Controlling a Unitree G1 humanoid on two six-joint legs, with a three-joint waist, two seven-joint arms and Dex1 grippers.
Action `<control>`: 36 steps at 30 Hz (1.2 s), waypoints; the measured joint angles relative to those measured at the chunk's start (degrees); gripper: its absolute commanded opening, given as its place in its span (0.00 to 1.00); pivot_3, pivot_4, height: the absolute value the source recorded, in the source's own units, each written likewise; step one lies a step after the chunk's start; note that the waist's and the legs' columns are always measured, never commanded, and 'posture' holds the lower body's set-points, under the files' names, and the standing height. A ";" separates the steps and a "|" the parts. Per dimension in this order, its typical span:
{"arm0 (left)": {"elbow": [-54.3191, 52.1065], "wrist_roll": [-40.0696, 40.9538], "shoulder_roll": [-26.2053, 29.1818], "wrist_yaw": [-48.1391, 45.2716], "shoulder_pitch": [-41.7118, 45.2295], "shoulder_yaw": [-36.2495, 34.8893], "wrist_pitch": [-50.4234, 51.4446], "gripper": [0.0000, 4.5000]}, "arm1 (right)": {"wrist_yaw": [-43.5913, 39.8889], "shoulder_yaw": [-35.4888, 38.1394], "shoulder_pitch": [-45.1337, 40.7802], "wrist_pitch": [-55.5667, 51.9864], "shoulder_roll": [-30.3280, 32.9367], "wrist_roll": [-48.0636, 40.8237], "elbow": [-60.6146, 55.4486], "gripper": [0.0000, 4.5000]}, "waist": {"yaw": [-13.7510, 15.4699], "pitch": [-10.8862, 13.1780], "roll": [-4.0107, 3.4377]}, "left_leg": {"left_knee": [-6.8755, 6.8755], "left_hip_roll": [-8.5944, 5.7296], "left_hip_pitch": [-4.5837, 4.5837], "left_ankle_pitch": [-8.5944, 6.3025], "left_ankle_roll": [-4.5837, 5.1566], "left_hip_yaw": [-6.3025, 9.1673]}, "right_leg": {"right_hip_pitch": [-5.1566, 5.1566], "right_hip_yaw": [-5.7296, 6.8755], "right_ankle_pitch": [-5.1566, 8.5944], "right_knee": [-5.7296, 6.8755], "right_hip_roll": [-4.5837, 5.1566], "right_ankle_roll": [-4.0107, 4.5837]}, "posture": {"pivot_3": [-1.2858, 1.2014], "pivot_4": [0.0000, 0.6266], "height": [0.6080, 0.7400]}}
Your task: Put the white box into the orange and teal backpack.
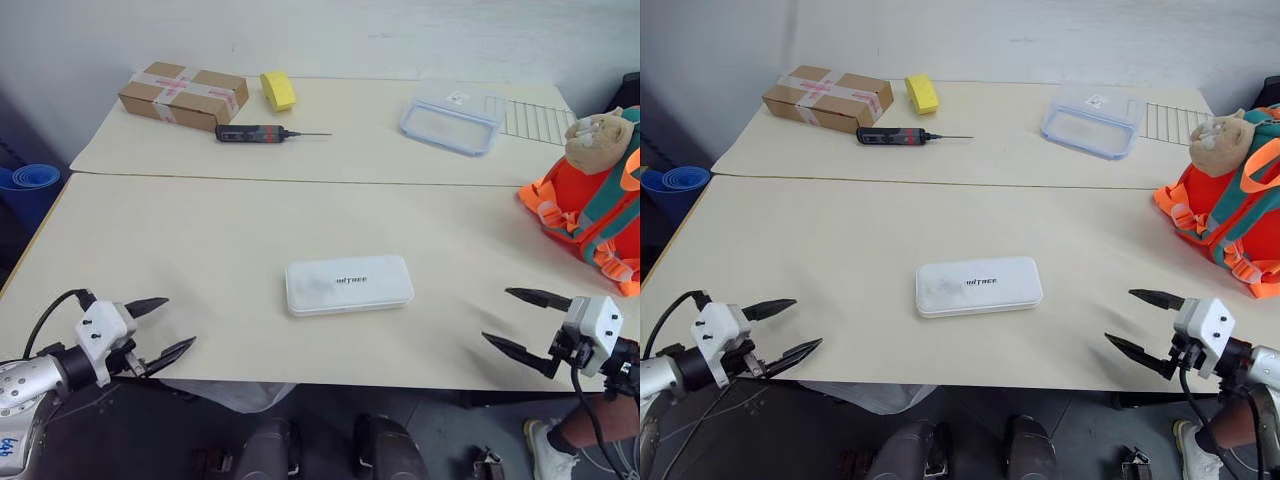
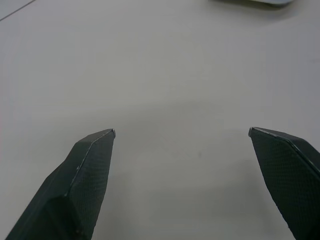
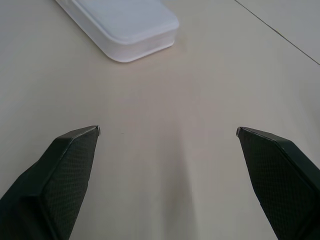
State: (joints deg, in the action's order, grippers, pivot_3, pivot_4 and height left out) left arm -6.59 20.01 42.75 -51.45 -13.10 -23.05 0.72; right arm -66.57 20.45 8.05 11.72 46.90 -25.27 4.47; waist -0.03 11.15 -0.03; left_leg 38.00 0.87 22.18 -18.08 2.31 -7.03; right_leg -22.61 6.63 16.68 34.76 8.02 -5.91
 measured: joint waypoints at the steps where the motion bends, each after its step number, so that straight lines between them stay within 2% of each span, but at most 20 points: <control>1: 0.00 -0.10 0.00 0.40 0.91 0.04 0.00 1.00 | 0.23 -0.14 0.15 -0.57 -0.01 0.04 -0.68 1.00 | 0.06 0.00 0.00 | 0.00 0.00 0.00 0.01 0.00 0.00 | 0.00 0.01 0.00 0.01 0.00 0.00 | 0.52 0.24 1.00; 5: -1.68 1.61 -0.06 1.02 2.20 0.08 3.27 1.00 | 2.24 -0.51 0.81 -3.60 -0.35 0.00 -5.36 1.00 | -0.05 0.00 0.00 | 0.00 0.00 0.00 0.01 -0.01 0.00 | 0.00 0.00 0.00 0.04 0.00 0.00 | 0.52 0.24 1.00; 6: -2.79 3.43 0.04 0.72 2.67 0.37 5.89 1.00 | 3.46 -0.95 0.53 -5.85 -0.53 -0.29 -7.32 0.96 | -0.15 0.00 0.00 | 0.00 0.00 0.00 0.01 -0.01 0.00 | 0.00 -0.01 0.00 0.06 0.00 0.00 | 0.52 0.24 1.00; 8: -4.96 5.40 0.31 0.51 3.65 1.36 9.72 0.91 | 5.18 -2.25 -1.02 -9.57 -0.94 -1.27 -10.04 0.87 | -0.23 0.00 0.00 | 0.01 0.00 -0.01 0.02 -0.02 0.00 | 0.00 -0.02 0.00 0.08 0.00 0.00 | 0.52 0.24 1.00; 9: -6.21 5.94 0.48 0.63 4.17 1.97 11.62 0.87 | 6.14 -3.07 -2.39 -11.74 -0.99 -1.40 -11.37 0.80 | -0.24 0.00 -0.01 | 0.02 0.00 -0.01 0.03 -0.03 0.00 | -0.02 -0.02 0.00 0.10 0.00 0.00 | 0.52 0.24 1.00; 14: -8.78 4.47 0.25 3.37 10.16 9.03 17.69 0.52 | 9.88 -9.99 -12.77 -17.87 -1.35 1.87 -12.52 0.40 | -0.11 0.01 -0.01 | 0.03 -0.04 0.00 0.06 -0.05 -0.01 | -0.05 -0.01 0.00 0.18 -0.02 0.00 | 0.52 0.24 1.00; 16: -8.03 1.87 -1.99 5.72 14.84 13.75 19.40 0.37 | 10.55 -13.49 -18.20 -17.79 -2.61 4.87 -8.39 0.24 | 0.20 0.00 0.00 | 0.08 -0.10 0.02 0.13 0.05 0.00 | -0.03 0.06 -0.01 0.21 -0.04 -0.01 | 0.52 0.24 1.00; 19: -6.12 -1.04 -4.59 8.34 19.88 18.63 20.59 0.17 | 10.41 -17.21 -22.02 -15.29 -3.81 8.77 -2.36 0.01 | 0.28 0.00 0.01 | 0.09 -0.13 0.08 0.25 0.30 -0.02 | -0.03 0.07 -0.01 0.36 -0.11 -0.02 | 0.52 0.24 1.00; 21: -4.49 -1.53 -5.65 9.16 22.95 19.72 22.26 0.04 | 9.93 -18.29 -23.52 -14.26 -4.57 10.39 1.98 0.00 | 0.08 0.00 0.01 | 0.11 -0.10 0.11 0.28 0.33 -0.05 | -0.03 0.09 -0.02 0.37 -0.31 -0.04 | 0.52 0.24 1.00; 27: -3.85 -2.06 -6.56 8.11 26.62 23.60 24.29 0.04 | 5.35 -19.81 -24.95 -13.18 -5.27 9.91 5.71 0.00 | -0.24 0.00 0.01 | 0.14 -0.06 0.09 0.30 0.37 -0.12 | 0.00 0.21 -0.03 0.34 -0.40 -0.06 | 0.52 0.24 1.00; 36: -4.35 -2.24 -9.57 7.57 25.33 26.13 24.18 0.04 | -0.21 -19.90 -16.71 -14.31 -5.42 5.86 0.76 0.00 | 0.06 0.00 0.01 | 0.22 -0.01 0.06 0.40 0.32 -0.04 | 0.06 0.01 -0.05 0.33 -0.26 -0.09 | 0.52 0.24 1.00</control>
State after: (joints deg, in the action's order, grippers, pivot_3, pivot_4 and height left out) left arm -10.94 17.78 33.18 -43.88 12.23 3.08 24.90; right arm -66.78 0.55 -8.66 -2.59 41.48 -19.41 5.23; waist 0.03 11.15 -0.02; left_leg 38.21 0.86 22.25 -17.68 2.63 -7.07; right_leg -22.54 6.64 16.64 35.09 7.75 -6.00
